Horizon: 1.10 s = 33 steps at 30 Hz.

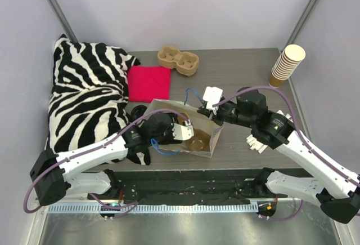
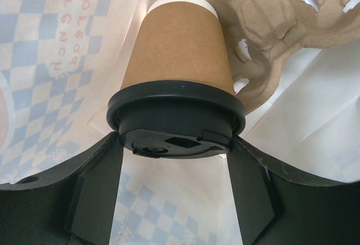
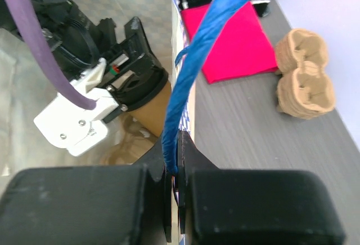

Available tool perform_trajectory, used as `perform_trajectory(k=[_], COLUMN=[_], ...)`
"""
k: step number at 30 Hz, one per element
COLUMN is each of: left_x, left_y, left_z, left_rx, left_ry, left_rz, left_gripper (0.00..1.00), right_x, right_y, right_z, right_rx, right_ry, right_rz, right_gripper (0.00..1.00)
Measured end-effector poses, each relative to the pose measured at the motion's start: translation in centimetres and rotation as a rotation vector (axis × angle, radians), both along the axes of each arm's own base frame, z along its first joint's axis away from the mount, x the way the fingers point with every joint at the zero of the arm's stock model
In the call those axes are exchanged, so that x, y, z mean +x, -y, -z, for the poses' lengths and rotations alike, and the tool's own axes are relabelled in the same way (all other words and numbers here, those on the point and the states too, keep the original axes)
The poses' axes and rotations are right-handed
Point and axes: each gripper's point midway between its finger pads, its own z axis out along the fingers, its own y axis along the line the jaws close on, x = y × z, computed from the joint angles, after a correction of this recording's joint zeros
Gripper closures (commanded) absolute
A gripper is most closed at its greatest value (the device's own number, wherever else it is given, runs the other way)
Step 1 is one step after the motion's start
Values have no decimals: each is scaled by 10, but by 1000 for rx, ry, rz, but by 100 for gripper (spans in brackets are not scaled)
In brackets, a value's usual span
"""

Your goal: Pack the takeout coffee

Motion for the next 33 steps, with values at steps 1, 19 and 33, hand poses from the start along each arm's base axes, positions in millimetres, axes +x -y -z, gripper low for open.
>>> perform_trajectory(k=[1,19,33], left_x=[0,-3,-16], left_y=[0,-8,-14], left_z=[-1,-8,-13], left_rx=[1,-3,33], left_ry=[4,-5,-74], left_rz=[-1,-30,1], left_gripper=[100,100,100], right_x=[1,0,8], right_y=[0,3,5], right_z=[-1,-7,-19], right_rx=[2,-29,-64], right_ry=[17,193,372], right_rz=[3,-1,3], right_gripper=[99,99,99])
